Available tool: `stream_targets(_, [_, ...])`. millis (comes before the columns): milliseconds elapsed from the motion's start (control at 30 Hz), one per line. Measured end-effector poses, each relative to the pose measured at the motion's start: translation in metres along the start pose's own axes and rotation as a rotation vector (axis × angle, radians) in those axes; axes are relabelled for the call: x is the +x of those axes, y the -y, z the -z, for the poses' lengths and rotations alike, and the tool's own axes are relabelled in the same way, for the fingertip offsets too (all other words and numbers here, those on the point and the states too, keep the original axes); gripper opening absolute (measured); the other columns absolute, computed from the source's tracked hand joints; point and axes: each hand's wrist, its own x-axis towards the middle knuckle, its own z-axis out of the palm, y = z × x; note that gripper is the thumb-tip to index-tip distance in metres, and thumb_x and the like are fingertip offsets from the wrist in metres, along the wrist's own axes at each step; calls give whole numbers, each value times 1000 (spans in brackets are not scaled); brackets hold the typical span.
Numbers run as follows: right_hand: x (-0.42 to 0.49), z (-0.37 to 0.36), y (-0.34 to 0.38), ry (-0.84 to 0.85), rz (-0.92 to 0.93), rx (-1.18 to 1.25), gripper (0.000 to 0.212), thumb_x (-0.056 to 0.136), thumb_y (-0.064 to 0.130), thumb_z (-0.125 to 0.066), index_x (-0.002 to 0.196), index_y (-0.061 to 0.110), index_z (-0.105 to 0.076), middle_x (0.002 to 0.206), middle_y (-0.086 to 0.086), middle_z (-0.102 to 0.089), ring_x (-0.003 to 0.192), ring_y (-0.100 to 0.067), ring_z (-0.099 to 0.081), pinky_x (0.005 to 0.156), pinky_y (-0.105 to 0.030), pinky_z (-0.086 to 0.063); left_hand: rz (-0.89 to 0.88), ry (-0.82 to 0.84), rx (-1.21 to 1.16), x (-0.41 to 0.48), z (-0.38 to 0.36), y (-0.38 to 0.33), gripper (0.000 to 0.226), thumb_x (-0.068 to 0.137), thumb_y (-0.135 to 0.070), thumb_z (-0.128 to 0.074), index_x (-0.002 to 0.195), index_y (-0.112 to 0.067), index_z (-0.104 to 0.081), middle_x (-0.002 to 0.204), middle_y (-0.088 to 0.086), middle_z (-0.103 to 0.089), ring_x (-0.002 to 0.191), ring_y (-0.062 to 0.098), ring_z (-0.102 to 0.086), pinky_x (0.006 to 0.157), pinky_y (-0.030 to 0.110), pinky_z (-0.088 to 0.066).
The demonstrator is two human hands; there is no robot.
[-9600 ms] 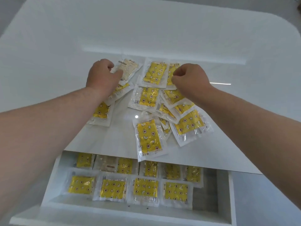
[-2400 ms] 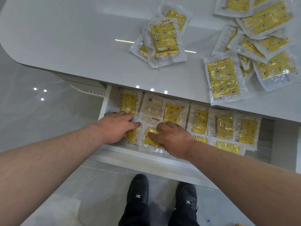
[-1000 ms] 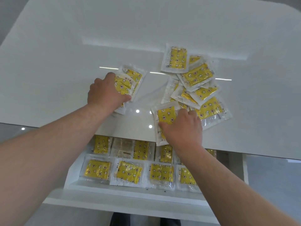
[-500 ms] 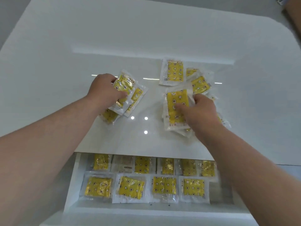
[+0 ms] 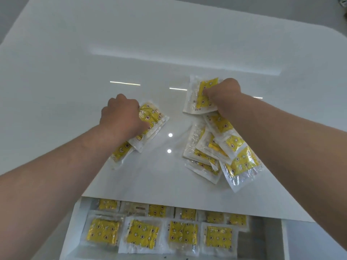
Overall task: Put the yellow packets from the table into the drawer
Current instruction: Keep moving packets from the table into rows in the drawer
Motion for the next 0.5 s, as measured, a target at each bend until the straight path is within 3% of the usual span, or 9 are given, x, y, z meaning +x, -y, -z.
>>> stream_targets(100, [4,-4,6,-48,-41,-213,31,90,22,-59,65,12,-43,68,-1,-46,66,-18,-50,62,-26,-42,4,28,62,-1,-3,-2,37,79,-44,-62,98,-13,-55,100,9,-43,103,33,-45,80,38,-38])
stream_targets(233, [11,-10,15,-51,-43,-243,23,85,18,-57,68,11,-43,70,-2,-50,69,-21,-54,73,-28,-46,24,67,-20,1,-4,-4,30,80,-36,-62,93,-14,-47,97,7,-48,95,29,-48,72,34,-36])
stream_targets(300, [12,-13,18,-9,-50,-220,11,85,17,-54,82,9,-47,82,-3,-56,72,-20,-53,76,-28,-44,10,56,-7,2,-3,-6,29,80,-34,-63,89,-15,-43,89,4,-47,86,27,-45,71,34,-34])
stream_targets(367, [16,-16,21,47,-75,-158,26,80,21,-58,103,14,-50,106,-4,-59,93,-22,-57,86,-29,-44,-12,35,28,2,-3,-9,27,80,-30,-62,90,-17,-41,86,2,-47,82,26,-42,72,34,-31])
stream_targets(433, [20,-19,23,80,-50,-115,16,78,17,-61,90,11,-51,92,-8,-56,95,-23,-58,89,-34,-51,-47,17,42,2,-4,-11,25,80,-25,-60,92,-19,-39,85,0,-48,81,25,-41,71,34,-29])
stream_targets(500, [19,-20,23,69,-37,-130,20,85,12,-57,72,12,-42,70,-3,-45,77,-19,-52,74,-28,-50,-82,1,44,2,-4,-13,24,80,-22,-58,93,-19,-39,85,-1,-46,80,25,-40,71,34,-29])
